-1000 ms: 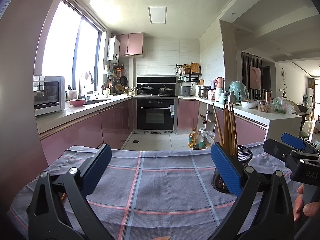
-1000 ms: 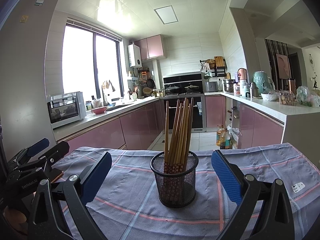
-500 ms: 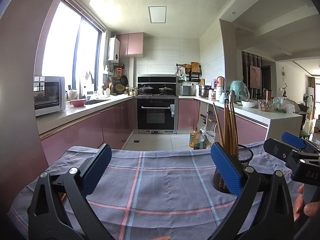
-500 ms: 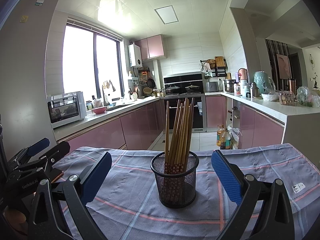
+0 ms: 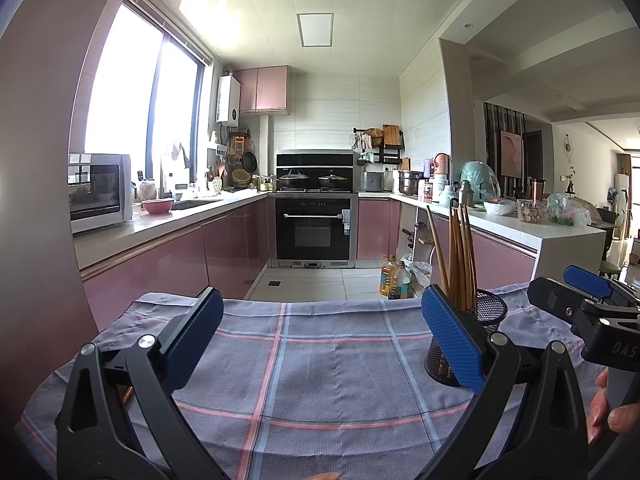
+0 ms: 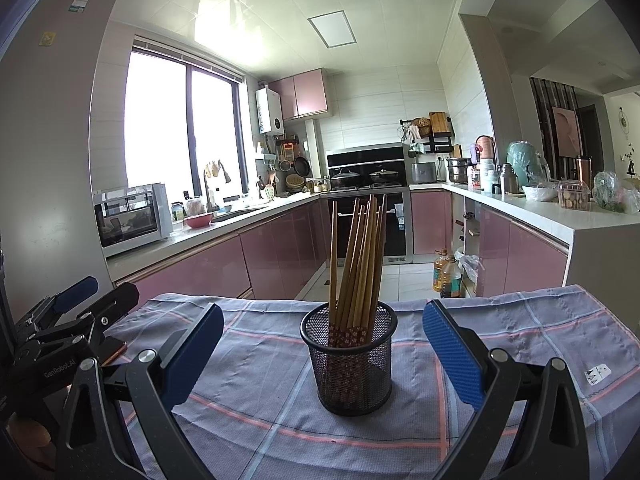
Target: Organize utensils
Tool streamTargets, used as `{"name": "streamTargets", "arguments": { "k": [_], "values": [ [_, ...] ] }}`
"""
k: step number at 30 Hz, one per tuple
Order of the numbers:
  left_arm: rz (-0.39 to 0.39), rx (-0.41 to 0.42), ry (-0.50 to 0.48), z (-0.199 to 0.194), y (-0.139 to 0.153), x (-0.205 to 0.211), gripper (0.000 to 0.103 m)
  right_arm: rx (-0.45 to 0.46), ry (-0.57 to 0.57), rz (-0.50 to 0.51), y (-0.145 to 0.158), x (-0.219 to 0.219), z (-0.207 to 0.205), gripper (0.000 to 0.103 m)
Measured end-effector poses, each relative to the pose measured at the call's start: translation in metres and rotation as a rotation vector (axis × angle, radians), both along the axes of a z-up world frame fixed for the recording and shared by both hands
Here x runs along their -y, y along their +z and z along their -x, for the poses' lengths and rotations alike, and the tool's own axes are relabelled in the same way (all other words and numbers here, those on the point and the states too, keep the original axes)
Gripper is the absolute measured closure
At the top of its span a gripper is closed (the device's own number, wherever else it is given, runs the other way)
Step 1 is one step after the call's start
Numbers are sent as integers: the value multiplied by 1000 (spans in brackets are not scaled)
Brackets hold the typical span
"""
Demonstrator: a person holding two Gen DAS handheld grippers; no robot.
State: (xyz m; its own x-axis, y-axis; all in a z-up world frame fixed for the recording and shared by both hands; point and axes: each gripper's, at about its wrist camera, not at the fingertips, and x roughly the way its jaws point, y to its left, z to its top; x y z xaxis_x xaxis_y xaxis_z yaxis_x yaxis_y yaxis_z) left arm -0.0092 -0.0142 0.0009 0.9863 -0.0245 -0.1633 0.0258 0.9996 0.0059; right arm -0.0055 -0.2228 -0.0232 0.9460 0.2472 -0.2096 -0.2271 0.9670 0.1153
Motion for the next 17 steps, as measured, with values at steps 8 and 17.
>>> {"name": "streamTargets", "arguments": {
  "k": [8,17],
  "values": [
    [-13,2,-4,1,0,3,5,-4,1,1,-1,0,0,7],
    [-6,-152,-11,-27,-14,-8,5,-199,-117,73,-26,39,-29,7]
  ]
}}
